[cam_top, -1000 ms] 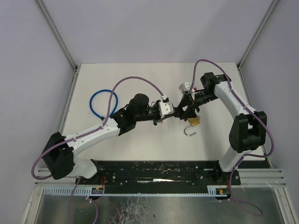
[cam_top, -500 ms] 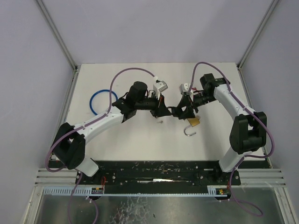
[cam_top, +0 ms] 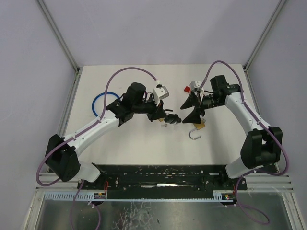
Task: Lock with the key
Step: Lock the lock.
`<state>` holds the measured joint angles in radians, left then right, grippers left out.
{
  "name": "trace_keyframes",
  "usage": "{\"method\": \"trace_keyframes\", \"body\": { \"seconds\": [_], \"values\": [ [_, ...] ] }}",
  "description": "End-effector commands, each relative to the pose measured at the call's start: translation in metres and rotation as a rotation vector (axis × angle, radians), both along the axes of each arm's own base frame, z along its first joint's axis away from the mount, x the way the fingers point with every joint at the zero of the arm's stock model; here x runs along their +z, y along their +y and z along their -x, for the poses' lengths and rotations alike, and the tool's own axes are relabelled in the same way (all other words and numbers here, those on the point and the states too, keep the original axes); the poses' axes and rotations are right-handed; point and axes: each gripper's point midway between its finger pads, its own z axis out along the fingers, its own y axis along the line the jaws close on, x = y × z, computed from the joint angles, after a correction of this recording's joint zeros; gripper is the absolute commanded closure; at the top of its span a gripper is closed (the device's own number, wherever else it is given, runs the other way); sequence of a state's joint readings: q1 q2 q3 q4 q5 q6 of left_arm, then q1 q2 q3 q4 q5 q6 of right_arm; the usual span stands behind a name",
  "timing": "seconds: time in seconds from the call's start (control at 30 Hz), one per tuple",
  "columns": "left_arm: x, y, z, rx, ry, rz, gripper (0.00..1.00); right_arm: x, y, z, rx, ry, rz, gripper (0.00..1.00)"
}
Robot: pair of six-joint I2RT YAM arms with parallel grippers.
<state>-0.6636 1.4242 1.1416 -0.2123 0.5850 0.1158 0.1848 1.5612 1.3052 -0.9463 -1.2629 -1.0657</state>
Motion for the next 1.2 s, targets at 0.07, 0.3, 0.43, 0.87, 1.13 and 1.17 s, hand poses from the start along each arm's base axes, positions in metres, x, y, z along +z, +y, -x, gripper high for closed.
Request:
{"method": "trace_keyframes", "body": {
  "seconds": [0.07, 0.3, 0.43, 0.87, 1.13, 1.17],
  "values": [
    [0.048, 0.003, -0.007, -0.076, -0.247, -0.005, 1.00, 0.026, 0.011, 0.002, -0.070, 0.226, -0.133, 0.10],
    [0.065, -0.001, -0.004, -0.069, -0.229, 0.036, 1.00, 0.025, 0.010, 0.002, -0.062, 0.160, -0.122, 0.09],
    [0.075, -0.012, 0.004, -0.090, -0.169, 0.137, 1.00, 0.024, 0.010, 0.001, 0.004, 0.033, -0.145, 0.08],
    [0.106, -0.011, 0.004, -0.050, -0.033, 0.370, 1.00, 0.029, 0.024, 0.024, 0.152, -0.012, -0.139, 0.25],
    [0.111, -0.011, 0.004, -0.038, -0.031, 0.407, 1.00, 0.033, 0.033, 0.025, 0.160, 0.000, -0.125, 0.58],
    [0.110, -0.010, 0.004, -0.036, -0.029, 0.410, 1.00, 0.032, 0.034, 0.025, 0.160, 0.007, -0.121, 0.62]
  ]
}}
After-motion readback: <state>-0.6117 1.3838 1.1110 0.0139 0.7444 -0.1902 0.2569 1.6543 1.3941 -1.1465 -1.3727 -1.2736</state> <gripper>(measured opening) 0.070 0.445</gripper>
